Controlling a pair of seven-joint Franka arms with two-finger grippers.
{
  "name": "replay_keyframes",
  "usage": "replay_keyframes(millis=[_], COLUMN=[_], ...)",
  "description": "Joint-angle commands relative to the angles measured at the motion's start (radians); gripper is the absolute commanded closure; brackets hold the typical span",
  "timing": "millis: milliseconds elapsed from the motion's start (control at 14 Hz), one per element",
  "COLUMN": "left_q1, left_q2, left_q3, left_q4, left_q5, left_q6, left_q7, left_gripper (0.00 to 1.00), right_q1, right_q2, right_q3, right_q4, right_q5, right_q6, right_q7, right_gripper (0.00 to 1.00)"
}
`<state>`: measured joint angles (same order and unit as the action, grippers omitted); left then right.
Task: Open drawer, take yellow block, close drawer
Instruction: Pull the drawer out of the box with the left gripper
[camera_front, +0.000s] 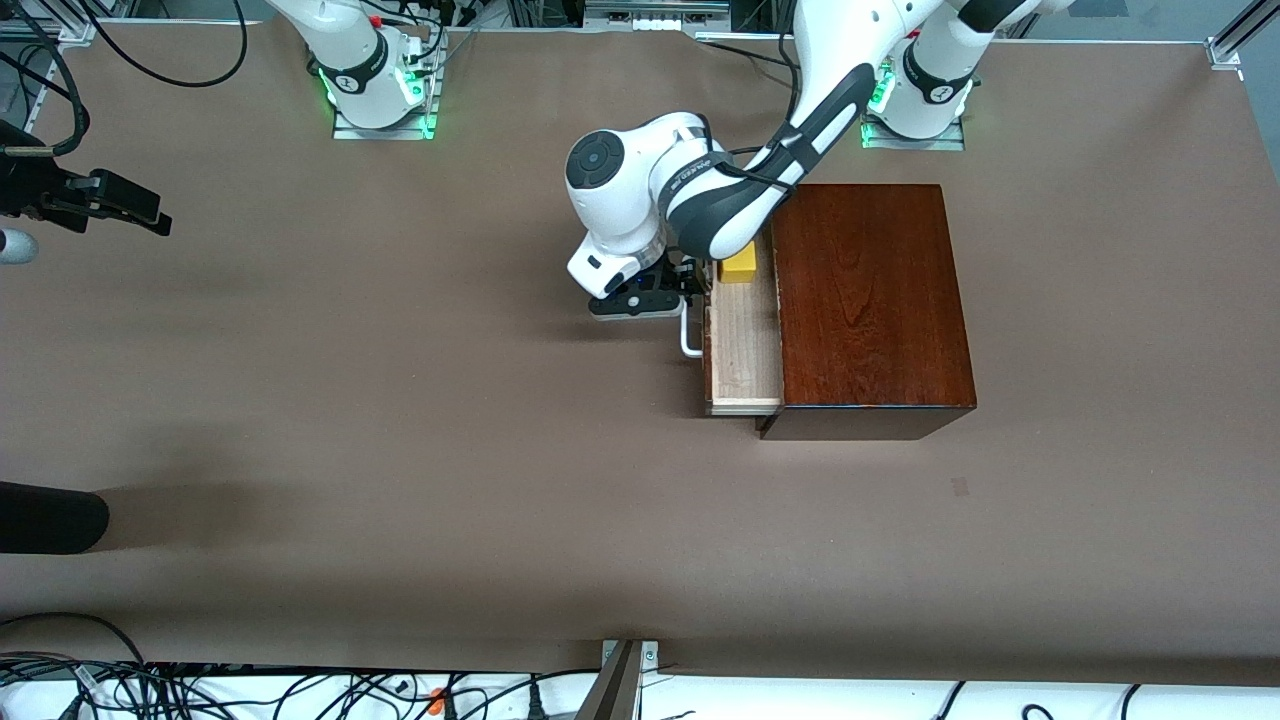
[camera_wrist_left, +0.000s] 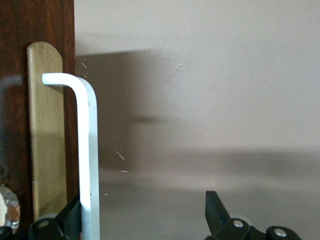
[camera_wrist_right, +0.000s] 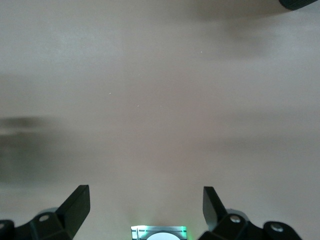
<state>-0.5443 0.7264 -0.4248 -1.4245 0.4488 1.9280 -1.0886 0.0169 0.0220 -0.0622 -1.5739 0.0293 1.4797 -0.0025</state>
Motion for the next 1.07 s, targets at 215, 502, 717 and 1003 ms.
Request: replay_keyframes(millis=[215,502,717,1003], left_q1=[-0.068,-0.071,-0.056,0.018], left_q2=[0.083,0.076,0.025,-0.123], left_q3=[-0.006,-0.008,-0.008,-0.009], left_q4=[0.163,0.184,0.182,0.153], left_q5=[-0.051,-0.064,-0.079,-0.162], left_q6=[0.013,0.009,-0.006,-0.111], left_q7=[-0.010,-0.010,-0.008,0.048], left_gripper=[0.00,0.00,0.00,0.00], right_q1=[-0.002,0.002,0.000,-0.005], right_q2=[0.004,0.006,0.006,0.016], right_q3=[-0.004,0.001,0.001,-0.004], right_q4=[0.023,0.022,0.020,0.023], right_q5=[0.001,-0.003,-0.003,0.006], right_q6=[-0.004,-0.006,-0.018,-0.019], right_q7=[0.001,0.001,-0.002,-0.007], right_gripper=[0.00,0.00,0.00,0.00])
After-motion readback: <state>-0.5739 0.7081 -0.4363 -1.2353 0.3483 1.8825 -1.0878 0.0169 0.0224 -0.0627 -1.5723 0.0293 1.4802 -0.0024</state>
